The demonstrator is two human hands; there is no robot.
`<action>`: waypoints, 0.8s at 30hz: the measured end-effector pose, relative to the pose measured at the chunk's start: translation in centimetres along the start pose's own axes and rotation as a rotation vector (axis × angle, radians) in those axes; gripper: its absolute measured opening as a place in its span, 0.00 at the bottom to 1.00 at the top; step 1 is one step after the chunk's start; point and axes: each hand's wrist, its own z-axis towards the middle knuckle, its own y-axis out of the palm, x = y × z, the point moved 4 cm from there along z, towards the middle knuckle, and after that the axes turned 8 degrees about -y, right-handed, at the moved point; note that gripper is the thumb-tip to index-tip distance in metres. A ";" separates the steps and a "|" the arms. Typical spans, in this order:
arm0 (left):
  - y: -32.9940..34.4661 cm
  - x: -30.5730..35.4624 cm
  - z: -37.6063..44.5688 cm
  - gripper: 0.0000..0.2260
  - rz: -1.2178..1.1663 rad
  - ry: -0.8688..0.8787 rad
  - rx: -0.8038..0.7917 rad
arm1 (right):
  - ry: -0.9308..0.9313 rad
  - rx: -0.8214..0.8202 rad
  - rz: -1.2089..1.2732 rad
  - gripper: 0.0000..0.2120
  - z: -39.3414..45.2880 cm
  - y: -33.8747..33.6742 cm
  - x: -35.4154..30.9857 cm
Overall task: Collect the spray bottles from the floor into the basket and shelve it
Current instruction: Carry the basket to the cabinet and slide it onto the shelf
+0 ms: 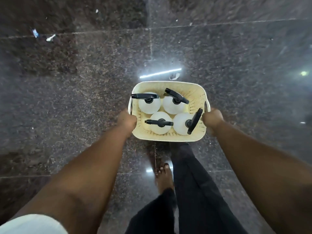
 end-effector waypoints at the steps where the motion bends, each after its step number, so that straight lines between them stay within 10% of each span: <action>1: 0.6 0.2 -1.0 0.14 0.022 0.019 0.013 | 0.005 0.022 0.022 0.07 -0.3 -0.8 1.7; 24: 33.1 -22.1 -35.4 0.13 0.693 0.563 -0.250 | 0.437 0.378 0.769 0.07 -32.9 -12.3 61.1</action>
